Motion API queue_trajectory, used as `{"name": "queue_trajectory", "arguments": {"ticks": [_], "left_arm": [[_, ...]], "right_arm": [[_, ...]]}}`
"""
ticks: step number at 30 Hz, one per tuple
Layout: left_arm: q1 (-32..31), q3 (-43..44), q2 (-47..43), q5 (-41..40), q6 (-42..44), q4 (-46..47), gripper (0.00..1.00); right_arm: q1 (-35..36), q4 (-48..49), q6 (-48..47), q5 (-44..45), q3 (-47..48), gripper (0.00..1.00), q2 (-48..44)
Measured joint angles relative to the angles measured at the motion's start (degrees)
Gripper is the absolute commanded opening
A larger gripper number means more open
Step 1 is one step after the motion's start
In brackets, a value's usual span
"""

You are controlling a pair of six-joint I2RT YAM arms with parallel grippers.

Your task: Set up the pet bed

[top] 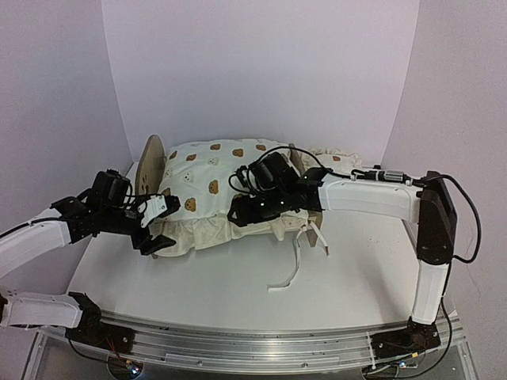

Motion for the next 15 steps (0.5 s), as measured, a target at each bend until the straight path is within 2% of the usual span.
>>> {"name": "queue_trajectory", "arguments": {"ticks": [4, 10, 12, 13, 15], "left_arm": [[0.0, -5.7, -0.9, -3.8, 5.8, 1.8, 0.95], [-0.1, -15.1, -4.2, -7.3, 20.9, 10.6, 0.94], [-0.1, -20.1, -6.5, -8.2, 27.8, 15.1, 0.87], [-0.1, -22.4, -7.4, -8.6, 30.7, 17.4, 0.77], [-0.1, -26.9, -8.7, -9.0, 36.9, 23.5, 0.64]], "right_arm": [[-0.1, 0.5, -0.1, 1.9, 0.5, 0.63, 2.2], [-0.1, 1.6, 1.2, 3.1, 0.5, 0.63, 3.5], [-0.1, 1.7, 1.7, 3.1, 0.5, 0.62, 3.5], [-0.1, 1.8, 1.9, 3.0, 0.5, 0.63, 3.5], [-0.1, 1.8, 2.2, 3.1, 0.5, 0.62, 3.5]]}}
